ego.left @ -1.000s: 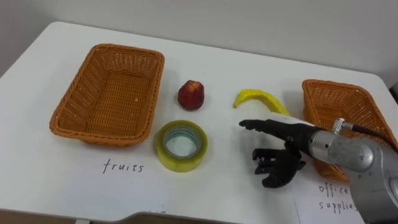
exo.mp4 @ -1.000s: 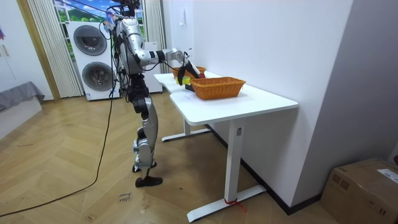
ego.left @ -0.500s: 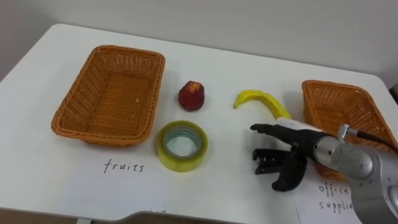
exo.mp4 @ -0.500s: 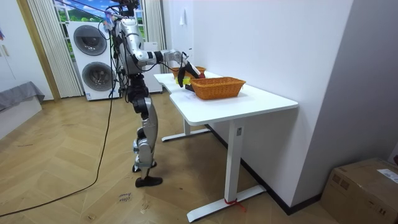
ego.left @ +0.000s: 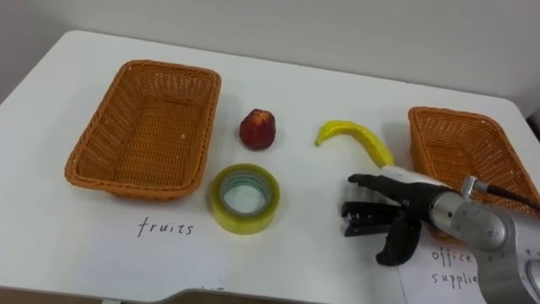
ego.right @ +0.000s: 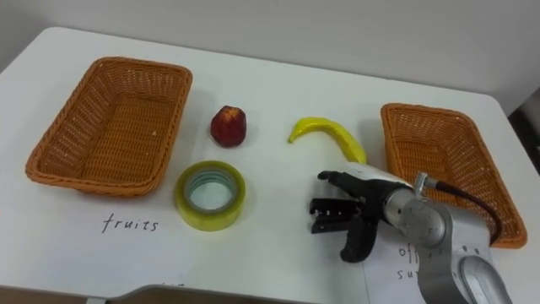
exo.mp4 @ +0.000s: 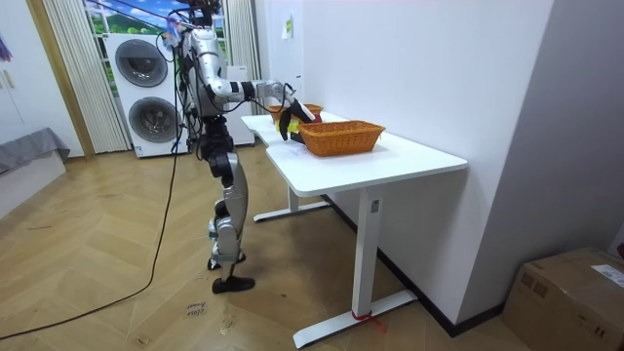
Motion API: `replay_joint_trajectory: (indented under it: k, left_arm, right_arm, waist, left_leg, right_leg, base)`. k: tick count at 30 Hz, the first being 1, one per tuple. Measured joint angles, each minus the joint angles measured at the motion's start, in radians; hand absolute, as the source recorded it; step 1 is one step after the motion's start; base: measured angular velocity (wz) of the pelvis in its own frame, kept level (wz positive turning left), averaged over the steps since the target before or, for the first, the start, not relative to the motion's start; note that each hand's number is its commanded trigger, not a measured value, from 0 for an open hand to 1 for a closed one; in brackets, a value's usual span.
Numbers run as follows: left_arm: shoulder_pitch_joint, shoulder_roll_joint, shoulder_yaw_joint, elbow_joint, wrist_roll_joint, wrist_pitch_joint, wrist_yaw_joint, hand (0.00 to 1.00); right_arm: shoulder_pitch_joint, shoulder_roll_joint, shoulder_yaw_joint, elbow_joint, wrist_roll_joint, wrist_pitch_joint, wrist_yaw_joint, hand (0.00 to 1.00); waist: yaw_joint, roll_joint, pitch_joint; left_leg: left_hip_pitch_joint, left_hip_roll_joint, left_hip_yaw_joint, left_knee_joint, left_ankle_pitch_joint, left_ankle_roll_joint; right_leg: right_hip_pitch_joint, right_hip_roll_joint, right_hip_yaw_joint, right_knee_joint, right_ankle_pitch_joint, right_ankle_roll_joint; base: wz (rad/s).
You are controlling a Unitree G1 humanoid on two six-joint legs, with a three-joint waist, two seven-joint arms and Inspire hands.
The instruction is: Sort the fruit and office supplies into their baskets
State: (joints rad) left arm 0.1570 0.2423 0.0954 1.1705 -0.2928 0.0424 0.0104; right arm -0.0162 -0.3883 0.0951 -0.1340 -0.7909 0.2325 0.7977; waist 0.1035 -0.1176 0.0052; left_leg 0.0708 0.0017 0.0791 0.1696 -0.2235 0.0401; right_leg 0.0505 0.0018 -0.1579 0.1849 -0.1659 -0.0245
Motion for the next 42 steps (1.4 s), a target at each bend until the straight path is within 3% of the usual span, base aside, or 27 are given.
replay_joint_trajectory:
  k: [13,14,15,16,26,32,42]
  left_arm:
    - [0.000,-0.001,-0.001,-0.001,0.000,0.001,0.030,0.00]
    - [0.000,-0.001,-0.001,-0.001,0.000,0.001,0.031,0.00]
    - [-0.001,-0.001,-0.001,-0.001,0.000,0.001,0.032,0.00]
    - [-0.002,-0.001,-0.001,-0.002,0.000,0.001,0.035,0.00]
    - [-0.006,0.003,-0.001,-0.001,0.000,0.006,0.051,0.00]
    - [-0.007,0.004,-0.001,0.007,0.000,0.025,0.048,0.00]
    - [-0.008,0.006,-0.001,0.010,0.000,0.025,0.047,0.00]
  right_arm:
    - [0.000,0.000,0.003,0.004,0.001,0.010,-0.001,0.00]
    - [0.000,0.000,0.003,0.007,0.001,0.010,-0.002,0.19]
    - [0.000,0.000,0.003,0.011,0.001,0.010,-0.002,0.54]
    - [0.000,0.000,0.003,0.021,0.001,0.010,-0.003,1.00]
    - [-0.006,0.000,0.003,0.050,0.000,0.010,-0.085,1.00]
    - [-0.006,0.001,0.002,0.069,0.006,0.027,-0.100,1.00]
    - [-0.006,0.001,0.003,0.069,0.016,0.030,-0.098,1.00]
  waist:
    - [0.012,-0.003,0.0012]
    - [0.012,-0.003,0.0013]
    - [0.013,-0.003,0.0014]
    - [0.013,-0.005,0.0021]
    - [0.019,-0.024,0.0009]
    - [0.029,-0.027,-0.0007]
    - [0.032,-0.029,-0.0018]
  left_leg:
    - [0.004,0.000,0.000,-0.002,0.001,-0.001]
    - [0.004,0.000,0.000,-0.002,0.001,-0.001]
    - [0.004,0.000,0.000,-0.002,0.001,-0.001]
    - [0.004,0.000,0.000,-0.002,0.001,-0.001]
    - [0.004,0.000,-0.005,-0.003,0.001,-0.001]
    - [0.002,0.000,-0.010,-0.003,0.001,0.000]
    - [0.001,-0.001,-0.011,-0.002,0.004,-0.001]
  right_leg:
    - [0.003,0.000,0.001,0.000,0.000,0.000]
    - [0.003,0.000,0.000,0.000,0.000,0.000]
    - [0.003,0.000,-0.001,0.000,0.000,0.000]
    - [0.003,0.000,-0.004,0.000,0.000,0.000]
    - [0.005,0.000,-0.009,0.000,0.000,0.000]
    - [0.004,0.000,-0.011,0.000,0.000,0.000]
    - [0.004,-0.001,-0.017,0.000,0.000,0.000]
  base:
    - [0.00]
    - [0.00]
    - [0.00]
    - [0.00]
    - [0.00]
    - [0.00]
    - [0.00]
